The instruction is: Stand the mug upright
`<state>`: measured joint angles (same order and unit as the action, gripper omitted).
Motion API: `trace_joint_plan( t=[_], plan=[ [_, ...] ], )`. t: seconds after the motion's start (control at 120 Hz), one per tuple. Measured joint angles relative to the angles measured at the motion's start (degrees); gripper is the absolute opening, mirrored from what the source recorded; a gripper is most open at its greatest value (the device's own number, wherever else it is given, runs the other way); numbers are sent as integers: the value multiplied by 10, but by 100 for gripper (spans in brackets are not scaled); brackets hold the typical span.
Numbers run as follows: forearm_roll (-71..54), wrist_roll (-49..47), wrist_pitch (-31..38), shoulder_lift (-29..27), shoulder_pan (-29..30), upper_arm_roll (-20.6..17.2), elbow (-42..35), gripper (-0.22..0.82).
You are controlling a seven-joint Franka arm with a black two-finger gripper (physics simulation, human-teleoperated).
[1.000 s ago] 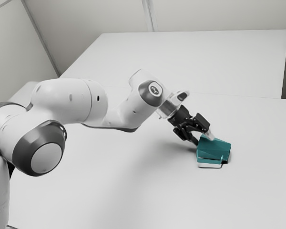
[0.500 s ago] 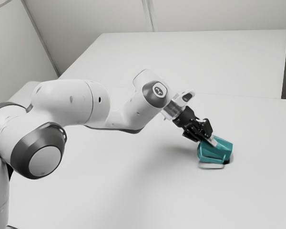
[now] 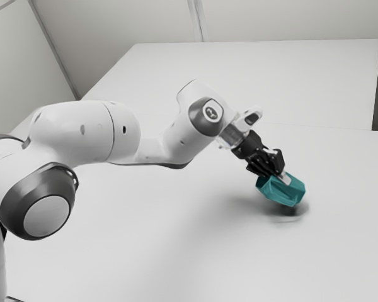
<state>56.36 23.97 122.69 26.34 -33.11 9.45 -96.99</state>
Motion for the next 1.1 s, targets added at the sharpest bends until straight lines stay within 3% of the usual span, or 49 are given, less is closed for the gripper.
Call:
trace_joint_plan(
  t=[0.2, 0.6, 1.1],
  plan=[
    [-107, -19, 4, -39, 10, 2, -5, -17],
    [-320, -58, 0, -100, 89, 8, -61, -18],
    [-530, -89, -10, -103, 176, 12, -70, -18]
  ],
)
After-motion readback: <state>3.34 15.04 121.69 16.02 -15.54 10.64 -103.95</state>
